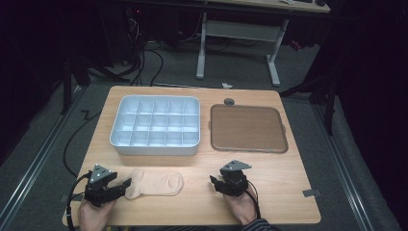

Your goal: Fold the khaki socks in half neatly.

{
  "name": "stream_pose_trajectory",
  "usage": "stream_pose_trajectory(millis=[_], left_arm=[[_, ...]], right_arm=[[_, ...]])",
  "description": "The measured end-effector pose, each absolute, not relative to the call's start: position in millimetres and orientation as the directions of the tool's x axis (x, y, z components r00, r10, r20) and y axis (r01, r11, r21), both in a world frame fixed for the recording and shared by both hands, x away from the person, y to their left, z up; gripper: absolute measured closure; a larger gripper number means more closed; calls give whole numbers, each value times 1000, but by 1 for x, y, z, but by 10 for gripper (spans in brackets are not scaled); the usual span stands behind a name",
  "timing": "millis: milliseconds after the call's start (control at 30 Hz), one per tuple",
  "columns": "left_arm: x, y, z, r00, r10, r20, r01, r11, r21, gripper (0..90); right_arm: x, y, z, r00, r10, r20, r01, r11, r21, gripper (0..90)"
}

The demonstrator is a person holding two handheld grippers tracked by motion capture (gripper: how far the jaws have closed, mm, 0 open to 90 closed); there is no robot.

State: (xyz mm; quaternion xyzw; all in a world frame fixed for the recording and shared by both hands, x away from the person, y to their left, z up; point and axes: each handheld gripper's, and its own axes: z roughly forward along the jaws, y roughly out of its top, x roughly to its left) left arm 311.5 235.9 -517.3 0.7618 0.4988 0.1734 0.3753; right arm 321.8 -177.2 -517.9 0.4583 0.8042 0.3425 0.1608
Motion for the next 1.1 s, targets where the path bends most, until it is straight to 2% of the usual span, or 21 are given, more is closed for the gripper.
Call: stream_pose_trajectory(millis=[500, 633, 1100], left_arm=[[312, 228, -523, 461, 883, -86, 628, -256, 735, 414], [312, 226, -524, 463, 883, -82, 631, -263, 729, 418], [317, 218, -526, 487, 872, -50, 644, -320, 695, 442]], right_arm=[[327, -124, -516, -629, 773, 86, 588, 400, 704, 533], [330, -112, -512, -660, 743, 109, 575, 407, 710, 563], [336, -83, -513, -690, 712, 129, 573, 430, 698, 577]])
